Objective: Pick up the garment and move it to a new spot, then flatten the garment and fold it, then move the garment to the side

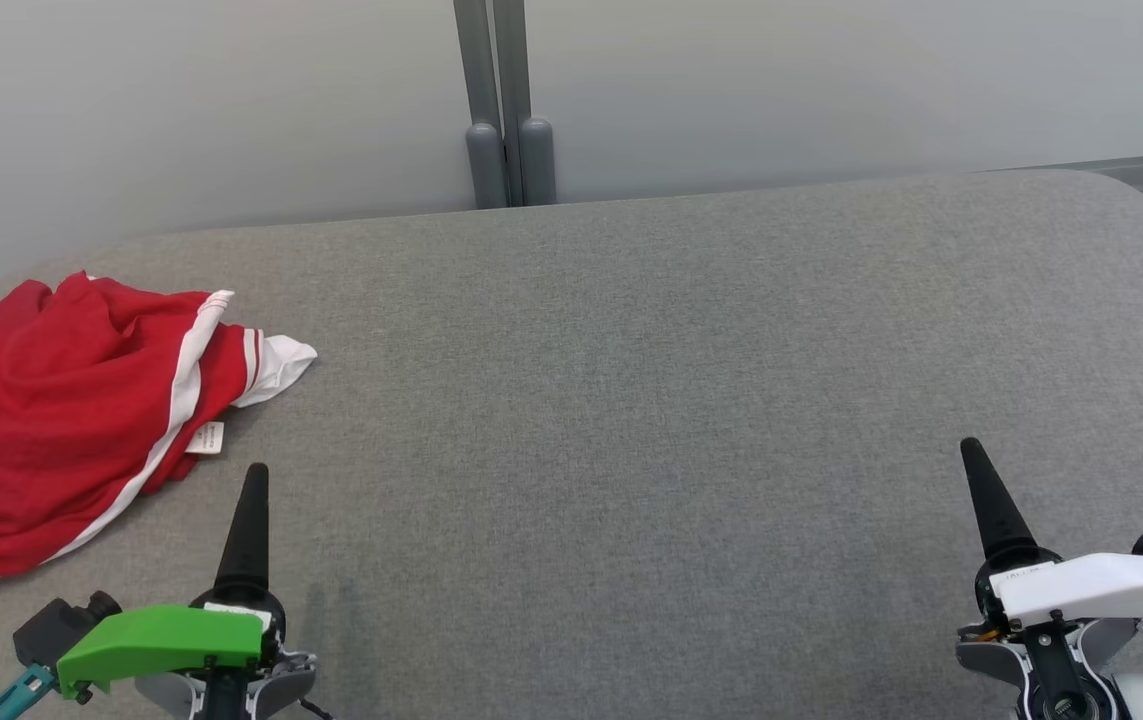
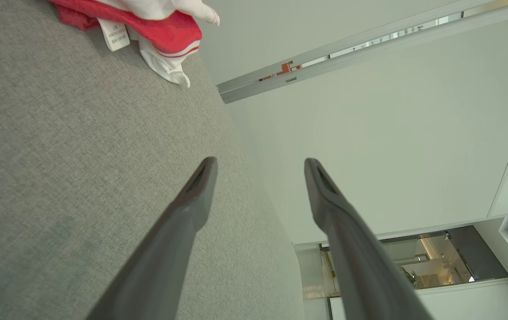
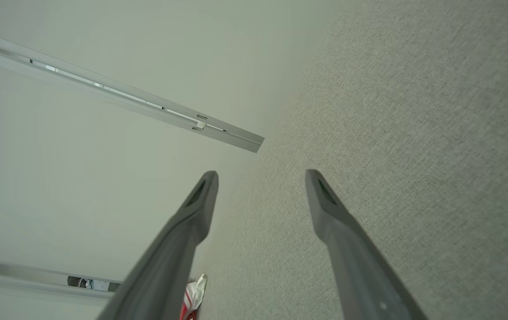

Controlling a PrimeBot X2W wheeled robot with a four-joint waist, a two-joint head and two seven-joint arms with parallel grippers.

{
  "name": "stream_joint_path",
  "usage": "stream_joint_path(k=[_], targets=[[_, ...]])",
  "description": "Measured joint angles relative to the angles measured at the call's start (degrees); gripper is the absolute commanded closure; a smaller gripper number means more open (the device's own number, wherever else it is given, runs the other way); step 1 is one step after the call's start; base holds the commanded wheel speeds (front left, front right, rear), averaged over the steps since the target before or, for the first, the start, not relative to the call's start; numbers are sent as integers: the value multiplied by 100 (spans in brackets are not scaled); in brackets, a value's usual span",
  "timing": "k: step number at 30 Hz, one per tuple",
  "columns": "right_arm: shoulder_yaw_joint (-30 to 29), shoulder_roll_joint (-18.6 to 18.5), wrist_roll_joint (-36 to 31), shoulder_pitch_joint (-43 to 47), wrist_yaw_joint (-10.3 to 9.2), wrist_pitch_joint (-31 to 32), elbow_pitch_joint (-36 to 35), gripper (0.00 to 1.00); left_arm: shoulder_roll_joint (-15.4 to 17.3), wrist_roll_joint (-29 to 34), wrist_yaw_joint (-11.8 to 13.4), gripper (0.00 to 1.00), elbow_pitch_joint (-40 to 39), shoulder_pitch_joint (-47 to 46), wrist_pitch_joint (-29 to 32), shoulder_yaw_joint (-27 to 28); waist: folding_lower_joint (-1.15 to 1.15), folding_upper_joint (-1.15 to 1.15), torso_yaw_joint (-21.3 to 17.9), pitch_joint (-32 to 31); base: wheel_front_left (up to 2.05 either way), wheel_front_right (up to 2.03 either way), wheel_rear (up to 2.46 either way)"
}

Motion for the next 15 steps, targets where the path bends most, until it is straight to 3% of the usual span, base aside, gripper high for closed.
stream_joint_path(k=[15], targets=[[151,-40,-1850,83,0,-332,-210,0,1,1949,319,0,-53,43,-321,-231,0,0,-86,1,0,0,0]])
